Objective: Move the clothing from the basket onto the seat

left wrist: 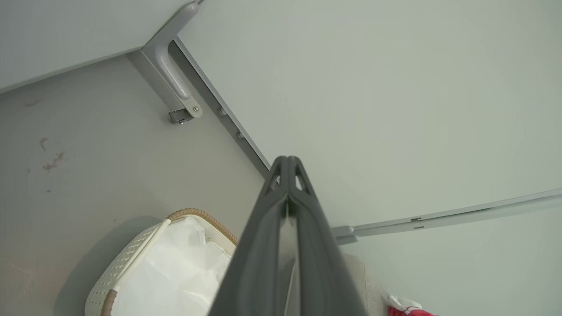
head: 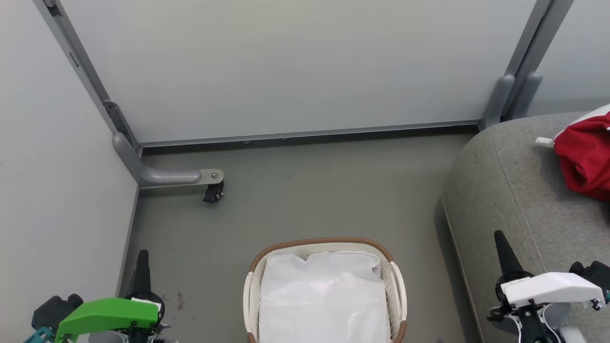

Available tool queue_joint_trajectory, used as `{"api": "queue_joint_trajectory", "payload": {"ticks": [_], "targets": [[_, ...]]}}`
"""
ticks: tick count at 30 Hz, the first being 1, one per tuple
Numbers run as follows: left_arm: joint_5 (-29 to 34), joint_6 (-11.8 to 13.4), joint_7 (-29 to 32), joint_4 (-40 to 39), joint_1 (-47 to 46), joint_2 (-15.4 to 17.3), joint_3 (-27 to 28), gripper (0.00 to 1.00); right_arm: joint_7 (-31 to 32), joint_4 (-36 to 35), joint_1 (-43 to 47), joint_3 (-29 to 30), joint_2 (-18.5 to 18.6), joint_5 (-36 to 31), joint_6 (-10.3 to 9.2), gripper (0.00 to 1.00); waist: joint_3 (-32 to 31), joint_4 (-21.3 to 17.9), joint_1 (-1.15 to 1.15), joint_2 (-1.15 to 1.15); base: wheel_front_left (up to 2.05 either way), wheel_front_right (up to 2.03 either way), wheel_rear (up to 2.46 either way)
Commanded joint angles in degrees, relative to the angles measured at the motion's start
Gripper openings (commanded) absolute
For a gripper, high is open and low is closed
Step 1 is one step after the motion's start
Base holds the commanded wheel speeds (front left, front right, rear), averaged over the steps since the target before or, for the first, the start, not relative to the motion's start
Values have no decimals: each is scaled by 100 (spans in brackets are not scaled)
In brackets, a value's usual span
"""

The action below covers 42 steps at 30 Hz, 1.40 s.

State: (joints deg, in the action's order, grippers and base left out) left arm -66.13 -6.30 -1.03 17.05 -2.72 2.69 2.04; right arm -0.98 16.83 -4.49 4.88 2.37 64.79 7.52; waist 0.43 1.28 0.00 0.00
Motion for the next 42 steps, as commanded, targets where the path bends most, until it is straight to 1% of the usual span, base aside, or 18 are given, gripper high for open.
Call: {"api": "queue_joint_trajectory", "payload": {"ticks": [1, 22, 42], "targets": [[-161, -32, 47, -72, -149, 21, 50, 0, 46, -83, -117, 25, 40, 162, -3, 0, -1, -3, 0, 0, 0, 0, 0], [-1181, -78, 347, -172, -247, 25, 221, 0, 345, -171, -143, 88, 50, 1230, -2, 0, -9, -46, 0, 0, 0, 0, 0], [-1979, -107, 581, -252, -339, 29, 354, 0, 579, -242, -185, 135, 60, 2082, -3, 0, -17, -88, 0, 0, 0, 0, 0]]}}
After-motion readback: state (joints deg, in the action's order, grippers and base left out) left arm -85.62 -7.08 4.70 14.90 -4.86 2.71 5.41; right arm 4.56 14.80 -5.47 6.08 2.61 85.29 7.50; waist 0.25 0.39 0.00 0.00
